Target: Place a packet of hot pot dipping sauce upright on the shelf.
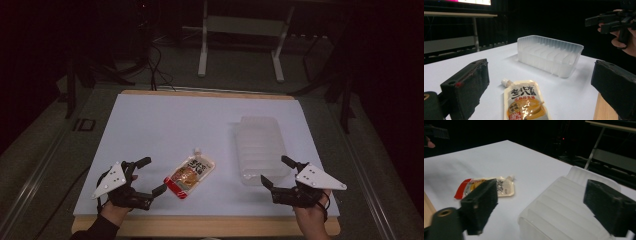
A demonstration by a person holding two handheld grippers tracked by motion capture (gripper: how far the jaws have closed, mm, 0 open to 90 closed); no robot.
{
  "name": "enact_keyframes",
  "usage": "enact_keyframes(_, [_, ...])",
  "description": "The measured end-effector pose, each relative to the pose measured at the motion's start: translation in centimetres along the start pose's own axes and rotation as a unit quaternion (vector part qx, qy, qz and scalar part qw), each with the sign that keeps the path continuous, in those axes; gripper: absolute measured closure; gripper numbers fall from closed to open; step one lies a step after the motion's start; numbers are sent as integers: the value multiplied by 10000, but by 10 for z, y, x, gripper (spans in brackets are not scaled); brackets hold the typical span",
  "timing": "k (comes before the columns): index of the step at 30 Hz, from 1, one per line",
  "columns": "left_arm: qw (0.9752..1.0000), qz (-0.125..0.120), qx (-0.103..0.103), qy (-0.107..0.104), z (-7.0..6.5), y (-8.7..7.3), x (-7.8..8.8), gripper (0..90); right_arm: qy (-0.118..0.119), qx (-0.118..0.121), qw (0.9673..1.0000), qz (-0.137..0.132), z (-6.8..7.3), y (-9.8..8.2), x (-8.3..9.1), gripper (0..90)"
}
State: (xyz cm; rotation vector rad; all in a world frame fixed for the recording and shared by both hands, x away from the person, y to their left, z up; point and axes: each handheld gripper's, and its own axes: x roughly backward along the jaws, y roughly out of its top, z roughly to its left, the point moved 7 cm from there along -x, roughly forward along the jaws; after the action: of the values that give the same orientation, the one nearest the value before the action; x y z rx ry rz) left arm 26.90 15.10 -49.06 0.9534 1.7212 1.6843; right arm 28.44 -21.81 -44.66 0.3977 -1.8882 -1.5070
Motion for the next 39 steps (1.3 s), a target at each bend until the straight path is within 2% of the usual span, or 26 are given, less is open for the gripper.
enact_keyframes(2, [10000, 31, -30, 4, -2, -1, -1, 20, -88, 94, 9999, 2, 0, 1, 0, 116])
enact_keyframes(7, [10000, 61, 5, -64, -5, -2, -4, 19, -79, -34, 9999, -92, -2, 4, 3, 111])
enact_keyframes(15, [9997, 87, -25, -229, -14, 4, -6, 19, 174, -7, 9998, -128, 3, 6, 3, 103])
enact_keyframes(19, [9997, 121, 17, -222, -15, 5, -6, 20, 241, 99, 9995, -185, 6, 8, 4, 104])
enact_keyframes(24, [9994, 195, 124, -262, -14, 3, -6, 20, 201, 162, 9997, -16, 6, 4, 0, 104])
enact_keyframes(29, [9991, 286, 119, -306, -15, 2, -6, 19, 177, 335, 9992, -114, 6, 5, 1, 104])
enact_keyframes(32, [9988, 322, 176, -328, -16, 2, -5, 19, 158, 313, 9994, -60, 8, 5, 1, 104])
enact_keyframes(35, [9987, 284, 262, -337, -16, 5, -4, 19, 252, 218, 9994, 4, 10, 4, 1, 103])
enact_keyframes(37, [9989, 312, 252, -242, -15, 8, -3, 20, 191, 160, 9997, -47, 11, 5, 2, 103])
enact_keyframes(39, [9987, 288, 304, -284, -16, 12, -1, 20, 208, 123, 9997, -91, 10, 6, 3, 103])
